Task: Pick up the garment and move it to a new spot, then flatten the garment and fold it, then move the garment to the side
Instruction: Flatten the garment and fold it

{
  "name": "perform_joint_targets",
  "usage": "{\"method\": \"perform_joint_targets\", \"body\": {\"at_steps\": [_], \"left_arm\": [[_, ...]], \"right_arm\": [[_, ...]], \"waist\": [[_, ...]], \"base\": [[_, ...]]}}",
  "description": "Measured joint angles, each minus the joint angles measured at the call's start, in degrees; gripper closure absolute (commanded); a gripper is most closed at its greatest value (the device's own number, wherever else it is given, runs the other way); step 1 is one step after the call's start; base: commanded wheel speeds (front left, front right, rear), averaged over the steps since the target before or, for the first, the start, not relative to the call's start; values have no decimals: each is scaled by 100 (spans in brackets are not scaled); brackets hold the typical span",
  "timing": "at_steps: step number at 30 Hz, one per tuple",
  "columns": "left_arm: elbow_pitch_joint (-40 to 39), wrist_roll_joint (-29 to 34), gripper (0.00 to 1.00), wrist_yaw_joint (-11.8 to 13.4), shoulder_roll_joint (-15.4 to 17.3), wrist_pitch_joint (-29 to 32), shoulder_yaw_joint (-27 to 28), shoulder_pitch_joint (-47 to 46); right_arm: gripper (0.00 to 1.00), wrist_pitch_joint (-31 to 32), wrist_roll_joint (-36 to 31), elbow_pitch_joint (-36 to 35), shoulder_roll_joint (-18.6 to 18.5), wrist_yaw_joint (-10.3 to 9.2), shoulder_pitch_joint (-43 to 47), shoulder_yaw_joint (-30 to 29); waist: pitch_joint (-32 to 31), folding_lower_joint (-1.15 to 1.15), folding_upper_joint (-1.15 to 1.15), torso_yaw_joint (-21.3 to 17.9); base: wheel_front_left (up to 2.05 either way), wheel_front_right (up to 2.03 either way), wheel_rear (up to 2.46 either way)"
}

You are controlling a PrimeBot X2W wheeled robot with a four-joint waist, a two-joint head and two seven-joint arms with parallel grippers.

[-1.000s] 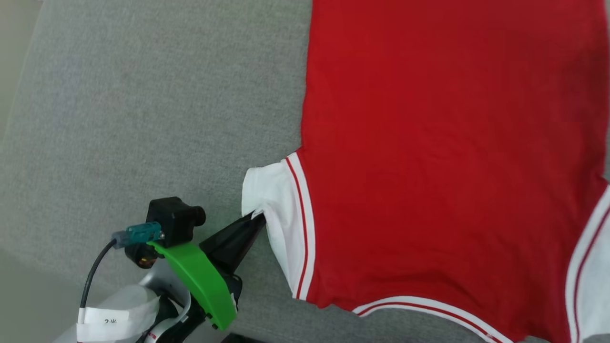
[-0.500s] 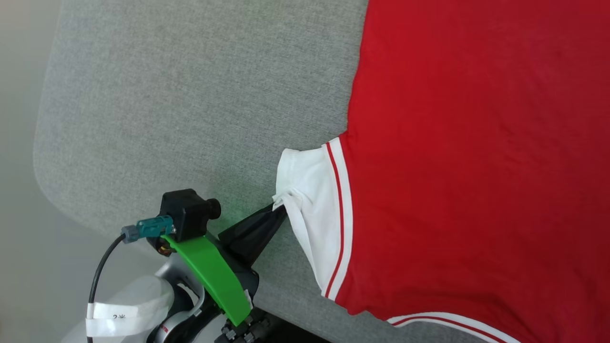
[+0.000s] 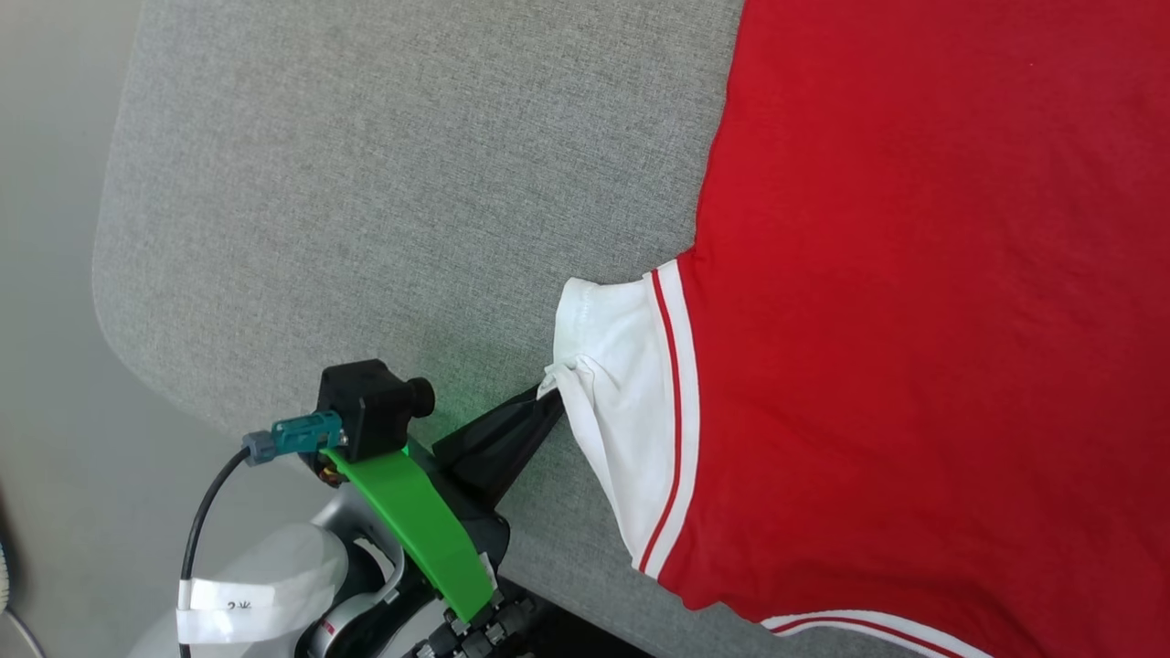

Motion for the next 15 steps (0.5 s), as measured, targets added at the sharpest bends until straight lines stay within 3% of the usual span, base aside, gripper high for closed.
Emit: {"method": "perform_joint_targets", "body": {"at_steps": [15], "left_arm": [[118,-96,100,68,18,11,34,-1]], "right_arm": [[100,-231,214,-44,-64,0,683,-27]], "waist": [[-368,0,0,-224]], "base": [[0,0,0]]}}
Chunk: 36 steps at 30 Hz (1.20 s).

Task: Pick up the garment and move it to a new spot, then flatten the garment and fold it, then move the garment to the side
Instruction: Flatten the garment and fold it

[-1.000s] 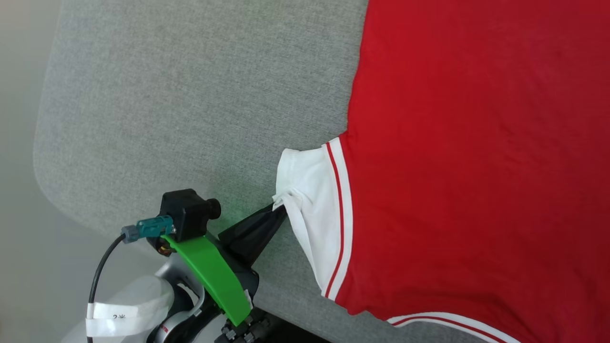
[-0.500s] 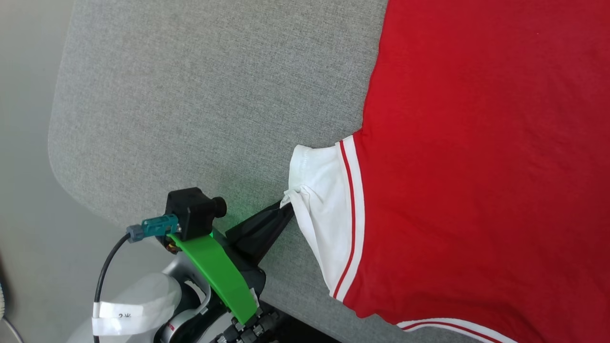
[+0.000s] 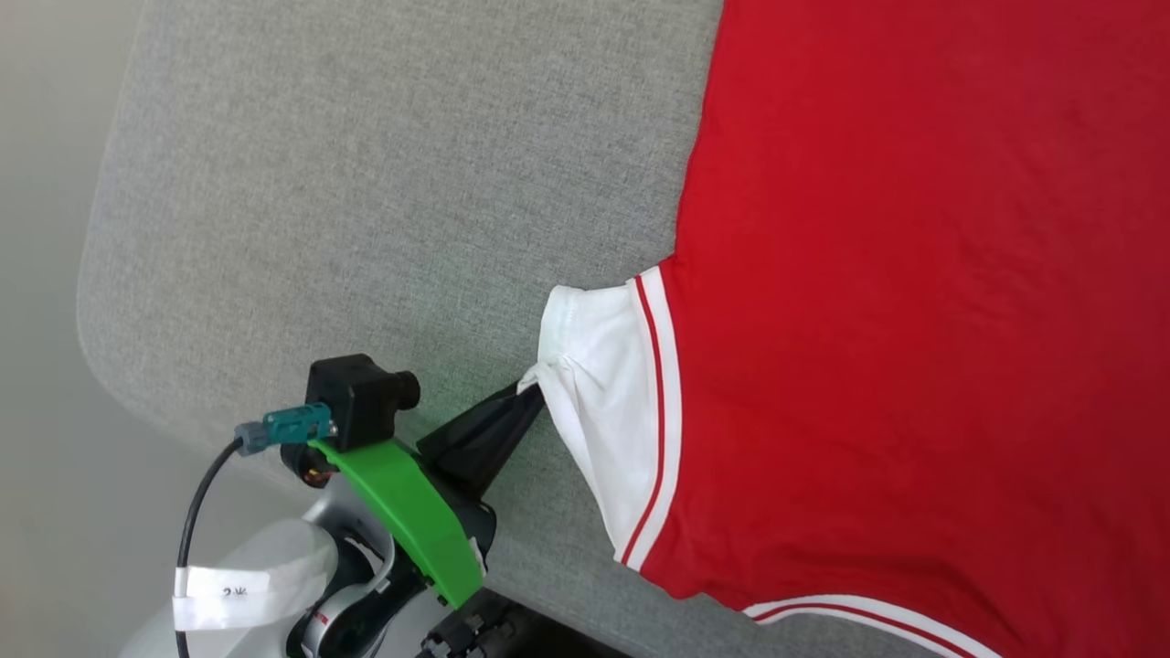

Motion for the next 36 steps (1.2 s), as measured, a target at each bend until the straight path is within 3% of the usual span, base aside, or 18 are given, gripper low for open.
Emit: {"method": "perform_joint_targets", "body": {"at_steps": [12,36], "left_arm": [[133,-220,100,204,207,125,69,331],[459,-508,100,436,172,33,-62,907]], "right_arm": [[100,-628,634,-121,313,1,1836,-625],[100,-1199,1866,-1156,678,1,5408,-990]], "waist": [[-968,0,0,-457],[-2734,-1,1,-1396]], "base": [[0,0,0],[0,0,0]]}}
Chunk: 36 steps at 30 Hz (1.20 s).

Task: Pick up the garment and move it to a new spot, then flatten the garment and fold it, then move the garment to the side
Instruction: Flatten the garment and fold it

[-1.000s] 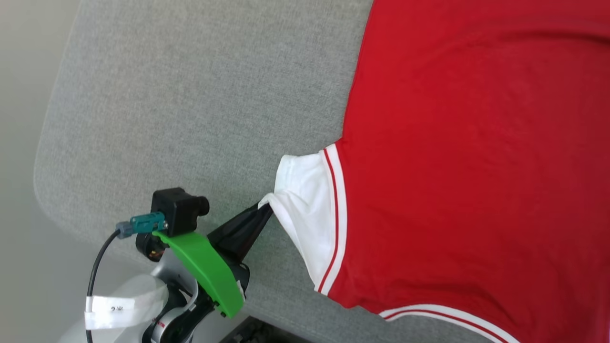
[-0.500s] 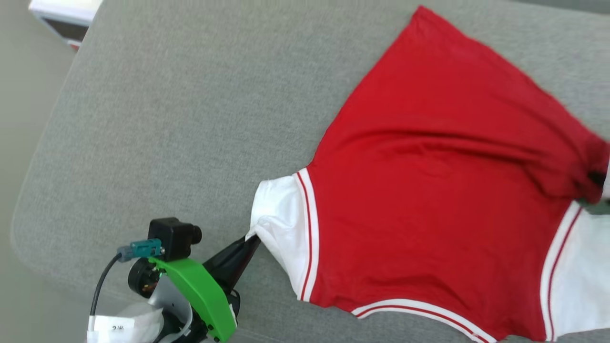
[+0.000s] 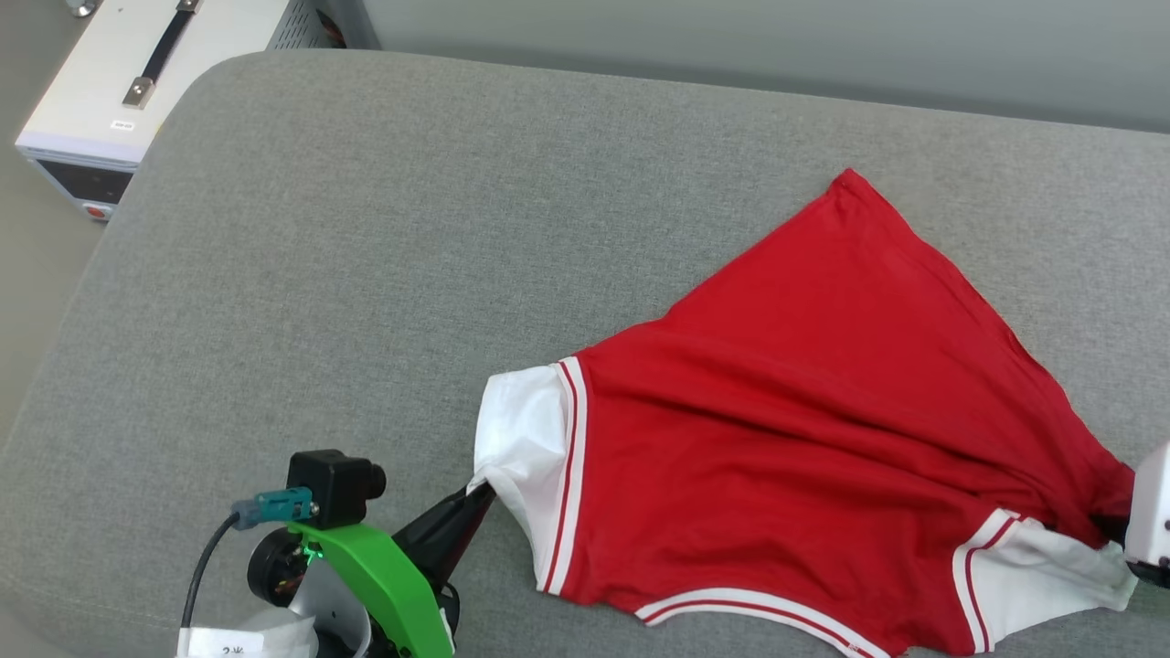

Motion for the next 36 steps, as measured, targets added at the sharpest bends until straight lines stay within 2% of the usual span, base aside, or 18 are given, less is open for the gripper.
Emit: {"method": "perform_joint_targets", "body": {"at_steps": [6,12,13,14,19,26,31,34,36], "left_arm": [[13,-7,100,8,-33,-44,-5,6],[16,-7,100,9,-93,-49,-22,15],[14,-8,100,9,-96,-49,-23,16],[14,-7,100,9,-98,-49,-22,16],[-23,-7,100,13,-100,-51,-22,15],[-223,14,100,58,-94,-48,-30,4],[-381,111,100,65,-83,-43,-40,-21],[-466,201,100,64,-104,-43,-60,-133],[-580,296,100,49,-160,-43,-105,-274]], "right_arm": [[100,1,86,-271,55,0,552,-86],[100,-4,91,-358,107,-1,701,-32],[84,16,90,-407,65,-1,734,36],[0,29,91,-452,20,0,771,86],[0,287,203,-715,-114,-1,777,208],[0,938,409,-1631,-566,-1,321,693],[0,1429,442,-2084,-581,-1,-571,981],[0,1610,325,-2037,-590,-1,-1140,1154],[0,1761,56,-1686,-566,-1,-1774,1298]], "waist": [[-121,0,0,-61],[-149,0,0,-81],[-146,0,-1,-84],[-142,0,0,-87],[-115,0,0,-80],[15,0,-1,14],[207,0,-1,138],[357,0,-1,244],[595,0,0,414]], "base": [[0,0,0],[0,0,0],[0,0,0],[0,0,0],[0,0,0],[0,0,0],[0,0,0],[0,0,0],[0,0,0]]}}
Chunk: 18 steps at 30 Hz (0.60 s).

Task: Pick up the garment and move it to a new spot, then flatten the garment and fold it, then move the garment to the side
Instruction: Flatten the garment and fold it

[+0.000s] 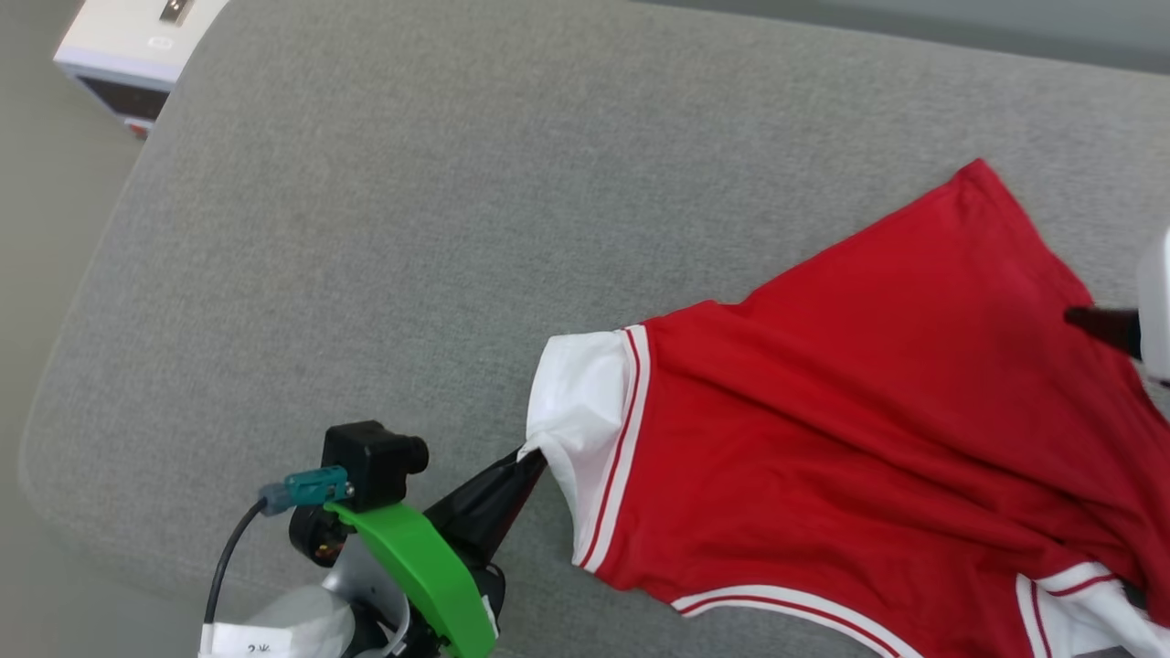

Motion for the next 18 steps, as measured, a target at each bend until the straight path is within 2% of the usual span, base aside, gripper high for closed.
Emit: {"method": "perform_joint_targets", "body": {"at_steps": [11,18], "left_arm": [[-27,66,100,-192,-241,-102,-85,-295],[3,101,100,-250,-365,-160,-98,-392]], "right_arm": [[0,-146,-765,1428,-33,0,-1438,204],[0,-269,-1061,1970,-151,0,-1859,390]], "waist": [[733,0,0,635],[1083,1,0,941]], "base": [[0,0,0],[0,0,0]]}}
